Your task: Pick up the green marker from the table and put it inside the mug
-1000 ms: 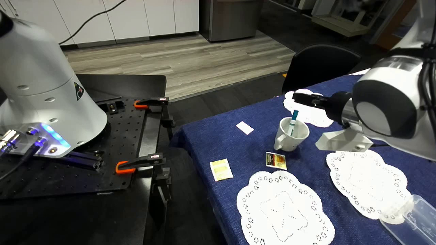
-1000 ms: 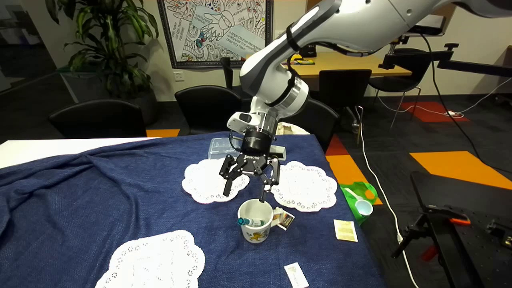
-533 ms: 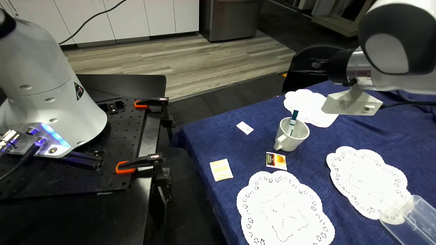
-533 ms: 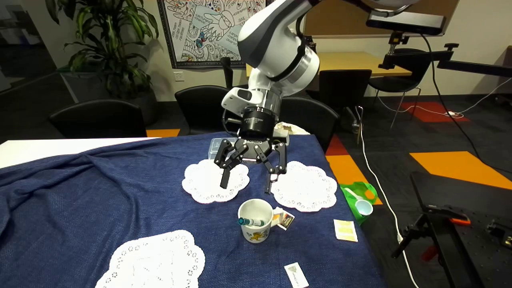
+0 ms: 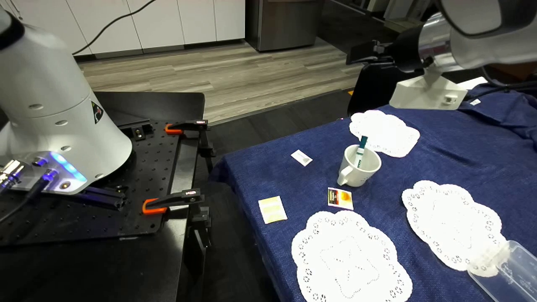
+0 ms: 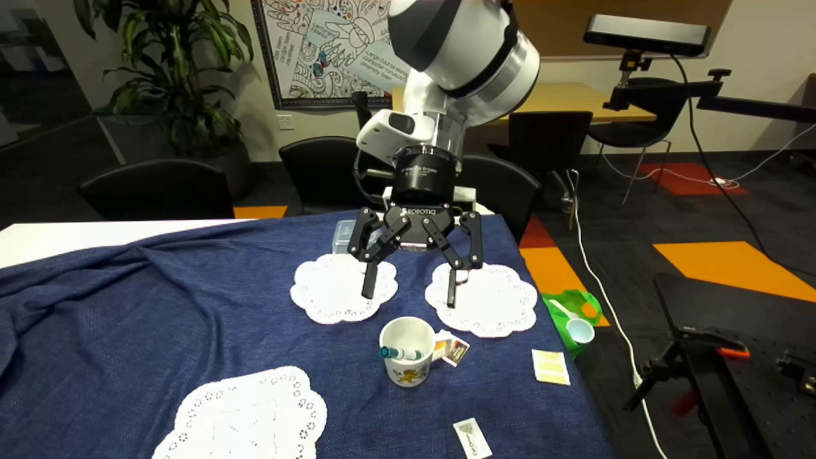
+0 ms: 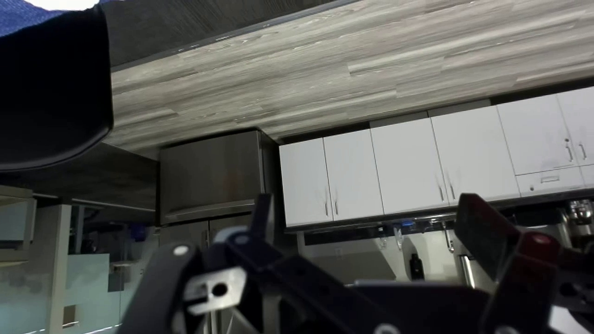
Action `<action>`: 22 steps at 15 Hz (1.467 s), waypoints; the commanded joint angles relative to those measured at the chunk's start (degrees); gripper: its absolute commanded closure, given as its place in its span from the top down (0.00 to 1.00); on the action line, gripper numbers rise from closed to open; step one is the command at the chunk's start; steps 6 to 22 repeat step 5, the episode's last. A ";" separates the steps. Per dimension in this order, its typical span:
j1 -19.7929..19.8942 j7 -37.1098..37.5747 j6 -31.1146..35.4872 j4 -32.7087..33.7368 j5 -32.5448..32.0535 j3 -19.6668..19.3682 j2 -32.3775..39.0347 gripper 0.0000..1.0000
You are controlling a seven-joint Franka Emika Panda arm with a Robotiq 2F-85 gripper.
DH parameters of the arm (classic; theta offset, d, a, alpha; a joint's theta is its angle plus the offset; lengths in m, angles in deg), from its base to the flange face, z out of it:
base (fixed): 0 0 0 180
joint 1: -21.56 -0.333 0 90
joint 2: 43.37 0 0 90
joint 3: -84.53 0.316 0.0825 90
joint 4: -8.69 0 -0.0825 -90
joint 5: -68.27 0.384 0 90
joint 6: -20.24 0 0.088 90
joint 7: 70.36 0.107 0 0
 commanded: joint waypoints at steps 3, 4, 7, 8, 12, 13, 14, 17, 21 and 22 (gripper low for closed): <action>-1.33 -0.24 -0.63 0.27 0.53 -1.95 0.51 1.00; -1.32 -0.23 -0.62 0.28 0.53 -1.98 0.56 1.00; -1.33 -0.23 -0.62 0.30 0.52 -1.97 0.59 1.00; -1.33 -0.23 -0.62 0.30 0.52 -1.97 0.59 1.00; -1.33 -0.23 -0.62 0.30 0.52 -1.97 0.59 1.00; -1.33 -0.23 -0.62 0.30 0.52 -1.97 0.59 1.00; -1.33 -0.23 -0.62 0.30 0.52 -1.97 0.59 1.00; -1.33 -0.23 -0.62 0.30 0.52 -1.97 0.59 1.00; -1.33 -0.23 -0.62 0.30 0.52 -1.97 0.59 1.00; -1.33 -0.23 -0.62 0.30 0.52 -1.97 0.59 1.00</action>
